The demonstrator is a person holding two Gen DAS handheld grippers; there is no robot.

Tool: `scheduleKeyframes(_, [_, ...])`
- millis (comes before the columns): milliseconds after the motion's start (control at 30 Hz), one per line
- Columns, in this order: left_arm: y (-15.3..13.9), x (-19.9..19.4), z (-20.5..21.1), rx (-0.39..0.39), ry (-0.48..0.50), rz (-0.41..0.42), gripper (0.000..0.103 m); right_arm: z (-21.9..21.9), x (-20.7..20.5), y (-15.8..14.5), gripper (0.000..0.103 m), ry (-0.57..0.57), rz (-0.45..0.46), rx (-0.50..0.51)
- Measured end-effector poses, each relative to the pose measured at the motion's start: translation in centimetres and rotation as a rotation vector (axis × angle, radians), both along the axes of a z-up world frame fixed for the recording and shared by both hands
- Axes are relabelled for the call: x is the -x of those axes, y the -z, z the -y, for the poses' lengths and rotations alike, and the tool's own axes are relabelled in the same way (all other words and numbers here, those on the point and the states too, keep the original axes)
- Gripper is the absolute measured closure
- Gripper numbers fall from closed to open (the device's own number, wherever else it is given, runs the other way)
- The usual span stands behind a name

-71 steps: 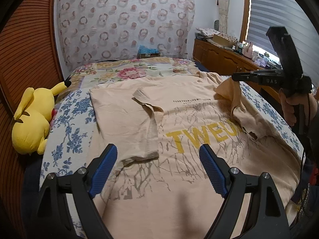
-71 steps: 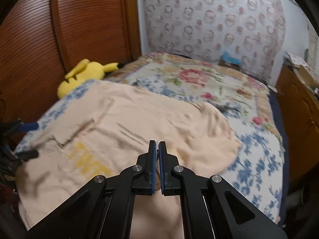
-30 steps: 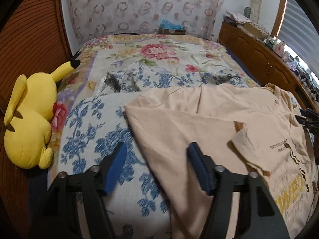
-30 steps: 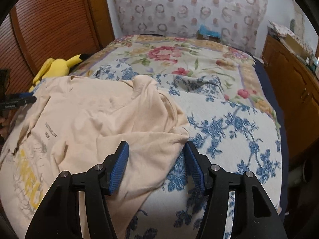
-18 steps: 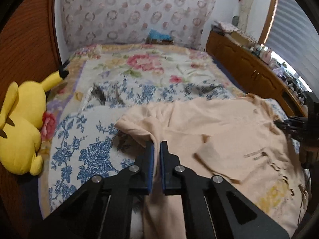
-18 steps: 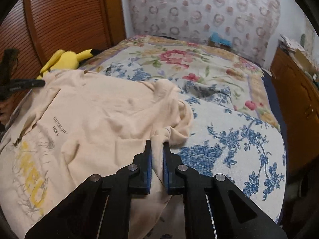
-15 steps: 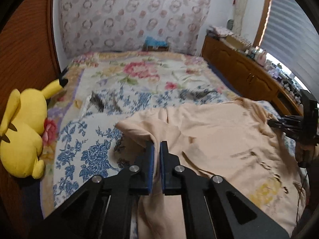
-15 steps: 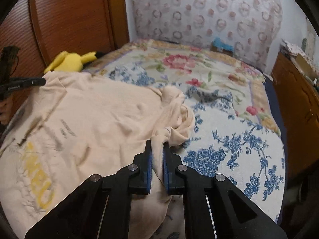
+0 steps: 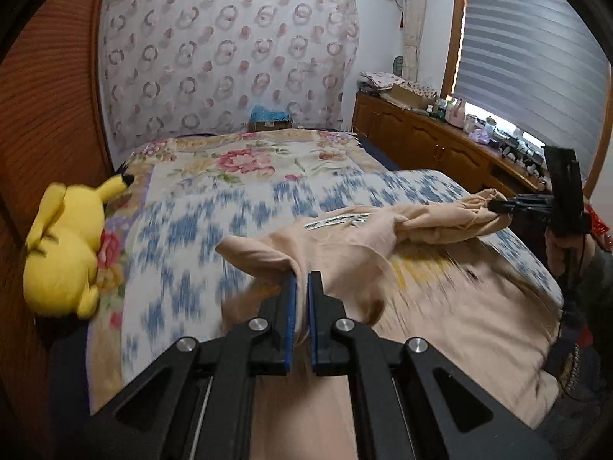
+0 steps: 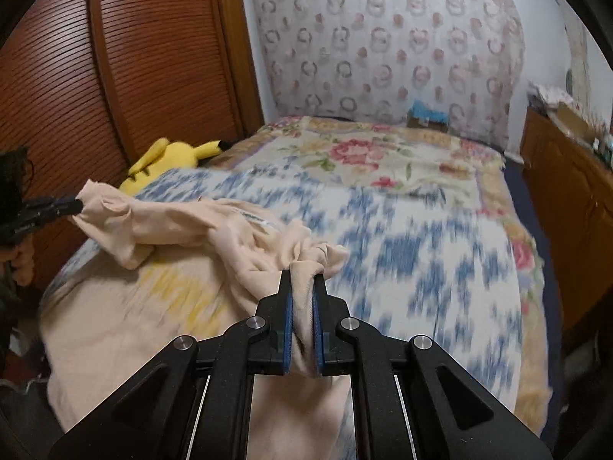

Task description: Fold small clothes

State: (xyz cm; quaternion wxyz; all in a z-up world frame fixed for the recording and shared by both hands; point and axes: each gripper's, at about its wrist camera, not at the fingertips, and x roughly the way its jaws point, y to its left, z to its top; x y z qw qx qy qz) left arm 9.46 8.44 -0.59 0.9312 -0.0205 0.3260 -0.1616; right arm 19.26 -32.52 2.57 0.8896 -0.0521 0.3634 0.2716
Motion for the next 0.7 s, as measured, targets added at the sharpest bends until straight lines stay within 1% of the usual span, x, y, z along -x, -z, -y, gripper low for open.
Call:
scheduleKeyframes(133, [1.4, 5.3, -1.0, 0.001, -0.042, -0.003, 0.102, 1.2, 6.1, 1.2, 0.097, -0.002, -0.036, -0.009])
scheduleKeyframes(233, [2.5, 9.2, -2.3, 0.05, -0.064, -0.028, 0.102, 1.9, 10.0, 2.2, 0.097, 0.004, -0.06, -0.014])
scheduleKeyframes(333, [2.3, 11.7, -2.9, 0.054, -0.081, -0.028, 0.102, 2.7, 13.1, 3.0, 0.097, 0.012, -0.092, -0.035])
scheduleKeyframes(400, [1.8, 12.8, -3.2, 0.049, -0.083, -0.028, 0.102, 3.1, 14.7, 2.8, 0.097, 0.02, -0.085, -0.037])
scheduleKeyframes(500, [0.8, 14.0, -3.4, 0.042, -0.07, -0.031, 0.1, 4.2, 16.8, 2.0, 0.097, 0.029, -0.091, -0.075])
scheduleKeyframes(633, [0.0, 14.5, -2.7, -0.014, -0.074, -0.021, 0.097, 4.6, 18.0, 1.4, 0.097, 0.031, -0.092, -0.046])
scheduleKeyframes(700, [-0.3, 14.4, -2.6, -0.027, -0.076, -0.011, 0.095, 4.6, 18.3, 1.4, 0.097, 0.029, -0.099, -0.044])
